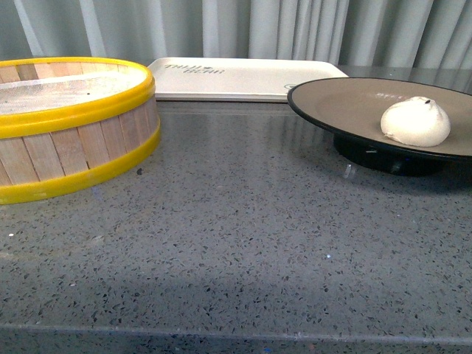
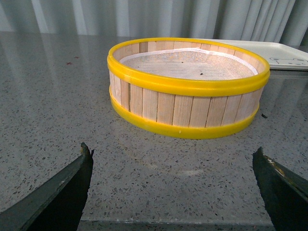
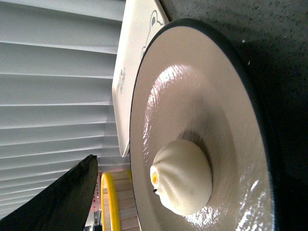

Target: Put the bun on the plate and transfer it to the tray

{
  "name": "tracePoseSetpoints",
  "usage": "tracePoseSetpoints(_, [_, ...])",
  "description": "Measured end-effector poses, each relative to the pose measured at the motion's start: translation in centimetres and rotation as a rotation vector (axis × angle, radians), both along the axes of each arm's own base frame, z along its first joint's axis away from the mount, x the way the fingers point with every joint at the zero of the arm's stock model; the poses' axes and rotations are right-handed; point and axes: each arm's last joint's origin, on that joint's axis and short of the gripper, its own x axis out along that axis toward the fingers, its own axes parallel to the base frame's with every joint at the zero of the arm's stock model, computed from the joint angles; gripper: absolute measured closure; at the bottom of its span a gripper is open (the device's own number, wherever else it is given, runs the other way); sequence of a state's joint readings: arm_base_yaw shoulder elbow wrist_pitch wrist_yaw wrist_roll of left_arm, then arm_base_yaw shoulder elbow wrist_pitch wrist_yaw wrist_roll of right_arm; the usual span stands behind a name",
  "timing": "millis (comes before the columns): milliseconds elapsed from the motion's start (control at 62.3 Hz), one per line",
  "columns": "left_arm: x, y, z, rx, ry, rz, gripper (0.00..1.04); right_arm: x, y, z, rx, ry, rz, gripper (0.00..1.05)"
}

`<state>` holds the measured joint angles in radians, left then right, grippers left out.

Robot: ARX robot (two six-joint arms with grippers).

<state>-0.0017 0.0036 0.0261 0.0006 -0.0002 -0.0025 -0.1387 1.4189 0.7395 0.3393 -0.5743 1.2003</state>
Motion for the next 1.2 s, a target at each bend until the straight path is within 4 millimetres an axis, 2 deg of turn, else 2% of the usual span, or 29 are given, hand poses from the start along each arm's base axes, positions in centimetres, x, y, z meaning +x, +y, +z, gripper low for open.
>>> tracePoseSetpoints(161, [0.0,0.0,0.0,0.0,0.0,0.0,0.07,-0.7,-0.1,-0.9,0.006,0.025,-0.003,0.46])
tracePoseSetpoints(337, [0.0,0.0,0.0,0.0,0.0,0.0,0.07,-1.1,-0.3,-1.1,0.006,0.03,-0.012,0.72])
tracePoseSetpoints(498, [0.0,0.0,0.0,0.0,0.0,0.0,0.07,-1.3,-0.4,-0.7,-0.007,0.012,-0.021,1.01])
tracePoseSetpoints(723, [0.0,0.0,0.0,0.0,0.0,0.0,0.07,-2.0,-0.2,-0.2,-0.029,-0.025,-0.031,1.02])
tracePoseSetpoints(932, [0.0,0.0,0.0,0.0,0.0,0.0,0.07,-2.7,-0.4,2.5,-0.05,-0.172,-0.039,1.02])
tracePoseSetpoints(1028, [0.0,0.0,0.0,0.0,0.0,0.0,0.07,-1.5,-1.1,3.6,-0.05,-0.205,-0.049,1.02])
tracePoseSetpoints(1124, [0.0,0.0,0.0,0.0,0.0,0.0,0.07,0.6,-2.0,4.5,-0.047,-0.218,-0.069,1.02])
tracePoseSetpoints(1205, [0.0,0.0,0.0,0.0,0.0,0.0,0.07,4.0,-2.9,5.1,-0.038,-0.214,-0.088,1.02])
